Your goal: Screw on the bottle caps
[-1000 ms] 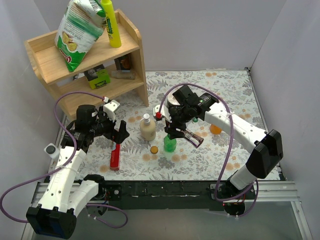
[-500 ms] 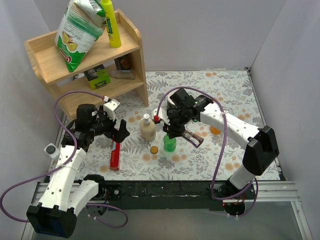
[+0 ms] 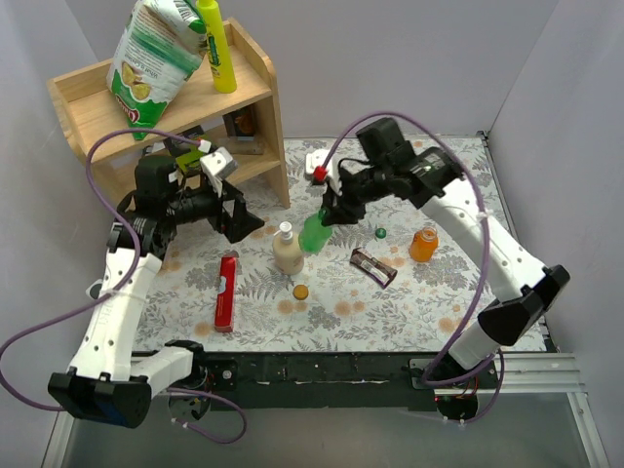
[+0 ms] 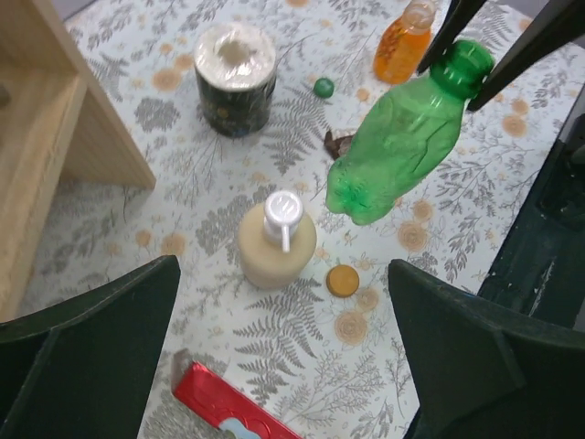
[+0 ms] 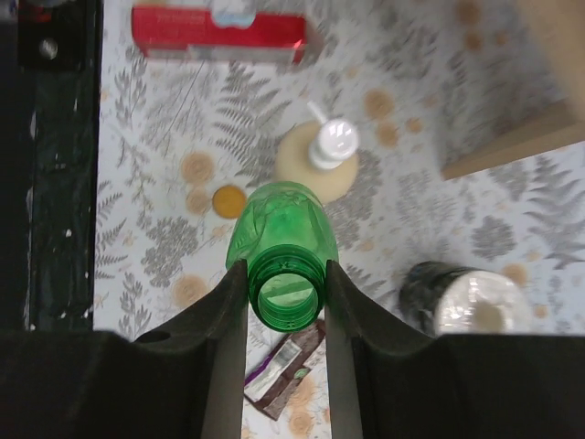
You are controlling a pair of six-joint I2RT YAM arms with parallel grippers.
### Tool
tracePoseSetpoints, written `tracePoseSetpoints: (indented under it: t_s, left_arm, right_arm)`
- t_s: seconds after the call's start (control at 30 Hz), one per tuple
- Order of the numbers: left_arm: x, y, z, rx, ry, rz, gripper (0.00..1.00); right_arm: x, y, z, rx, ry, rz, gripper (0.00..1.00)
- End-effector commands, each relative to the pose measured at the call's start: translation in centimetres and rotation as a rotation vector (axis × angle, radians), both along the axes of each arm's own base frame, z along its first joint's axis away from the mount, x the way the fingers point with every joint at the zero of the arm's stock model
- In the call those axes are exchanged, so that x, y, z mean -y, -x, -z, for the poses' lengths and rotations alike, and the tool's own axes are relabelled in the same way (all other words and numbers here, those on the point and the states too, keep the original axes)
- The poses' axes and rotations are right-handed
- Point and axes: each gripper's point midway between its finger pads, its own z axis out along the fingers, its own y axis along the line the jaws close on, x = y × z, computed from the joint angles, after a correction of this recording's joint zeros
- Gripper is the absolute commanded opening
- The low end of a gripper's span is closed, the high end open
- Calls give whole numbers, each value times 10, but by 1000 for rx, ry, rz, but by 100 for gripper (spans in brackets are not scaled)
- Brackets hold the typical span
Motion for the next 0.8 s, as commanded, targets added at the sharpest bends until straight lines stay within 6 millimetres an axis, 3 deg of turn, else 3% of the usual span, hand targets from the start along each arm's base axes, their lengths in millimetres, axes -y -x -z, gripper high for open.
tracePoseSetpoints:
  t_s: [0.0,0.17,0.37,0.5,0.53,0.77]
  left_arm:
    - [21,-5,-27,22,36,172,98]
    - [32,-18,-42,69,52,246,98]
    - [45,-20,-45,112,67,337,98]
    - [64,-19,-43,106,67,399,98]
    - [67,-22,-42,108,60,402,98]
    - [93,-42,-29,137,6,401,98]
  right_arm:
    - [20,9,-76,-6,-150,61,1]
    - [24,-16,-99,-95,-223,220,1]
    - [20,-32,-123,-42,-288,252,1]
    - [12,-45,-134,-38,-329,253,1]
    - [11,-44,-147,-25,-357,237,1]
    - [4,-47,-160,-64,-417,198,1]
